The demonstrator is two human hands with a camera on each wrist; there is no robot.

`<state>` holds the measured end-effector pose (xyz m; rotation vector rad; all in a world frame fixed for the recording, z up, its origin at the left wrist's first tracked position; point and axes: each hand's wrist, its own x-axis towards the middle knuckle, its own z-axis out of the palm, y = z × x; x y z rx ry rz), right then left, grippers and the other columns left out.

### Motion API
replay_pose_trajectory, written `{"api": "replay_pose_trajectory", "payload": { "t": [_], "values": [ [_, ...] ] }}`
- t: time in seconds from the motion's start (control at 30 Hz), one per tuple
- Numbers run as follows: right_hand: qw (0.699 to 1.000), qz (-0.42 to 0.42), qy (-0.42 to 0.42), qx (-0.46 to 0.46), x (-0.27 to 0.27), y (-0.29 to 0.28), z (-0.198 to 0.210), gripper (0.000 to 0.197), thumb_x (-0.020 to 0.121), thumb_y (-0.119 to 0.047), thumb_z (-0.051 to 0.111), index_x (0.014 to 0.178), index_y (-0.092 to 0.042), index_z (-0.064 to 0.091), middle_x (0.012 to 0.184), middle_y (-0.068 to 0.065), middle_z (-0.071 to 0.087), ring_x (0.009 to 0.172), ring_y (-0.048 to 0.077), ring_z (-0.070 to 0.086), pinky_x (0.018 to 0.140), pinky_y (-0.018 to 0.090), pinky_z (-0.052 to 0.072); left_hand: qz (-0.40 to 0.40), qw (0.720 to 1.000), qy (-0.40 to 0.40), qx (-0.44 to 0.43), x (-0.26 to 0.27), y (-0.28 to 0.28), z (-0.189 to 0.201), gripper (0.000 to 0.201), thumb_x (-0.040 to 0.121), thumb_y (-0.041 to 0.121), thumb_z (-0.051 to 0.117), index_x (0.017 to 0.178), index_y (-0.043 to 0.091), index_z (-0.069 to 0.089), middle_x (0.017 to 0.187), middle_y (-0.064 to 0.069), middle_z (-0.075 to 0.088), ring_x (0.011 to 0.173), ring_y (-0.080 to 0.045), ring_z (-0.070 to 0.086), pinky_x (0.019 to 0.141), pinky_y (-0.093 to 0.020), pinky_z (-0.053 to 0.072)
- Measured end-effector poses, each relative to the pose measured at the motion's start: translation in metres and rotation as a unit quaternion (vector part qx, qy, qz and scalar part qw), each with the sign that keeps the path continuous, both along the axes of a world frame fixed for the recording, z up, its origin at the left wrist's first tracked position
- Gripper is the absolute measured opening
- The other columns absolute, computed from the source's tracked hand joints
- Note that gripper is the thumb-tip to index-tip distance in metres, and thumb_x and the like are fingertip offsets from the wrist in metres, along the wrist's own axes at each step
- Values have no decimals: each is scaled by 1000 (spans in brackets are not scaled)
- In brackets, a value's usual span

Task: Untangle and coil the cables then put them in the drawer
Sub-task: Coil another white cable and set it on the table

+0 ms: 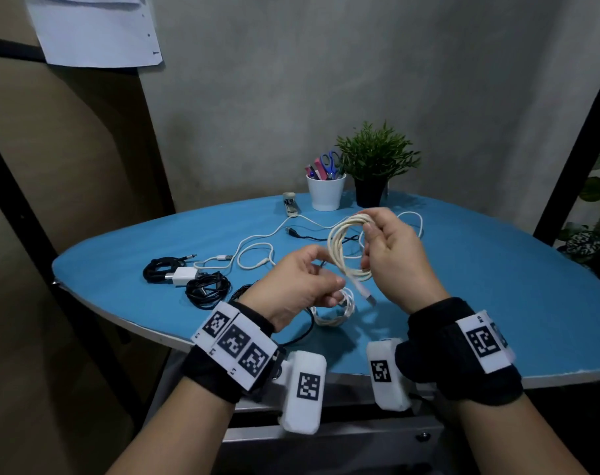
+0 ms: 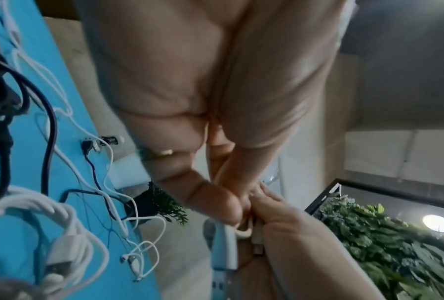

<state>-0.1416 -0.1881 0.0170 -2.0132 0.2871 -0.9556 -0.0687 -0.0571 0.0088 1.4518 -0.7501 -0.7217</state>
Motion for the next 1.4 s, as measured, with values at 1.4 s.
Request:
{"api": "replay_pose_trajectory", "payload": {
  "t": [1.4],
  "values": [
    [985, 81, -55, 142, -7, 5, 2, 20, 99, -12, 39, 85, -18, 52, 63, 2, 44, 47, 9, 49, 46, 26, 45, 196, 904, -375, 63, 15, 16, 22, 11, 79, 25, 71, 70, 20, 66, 63, -3, 64, 59, -16, 54, 60, -32, 46]
  ]
}}
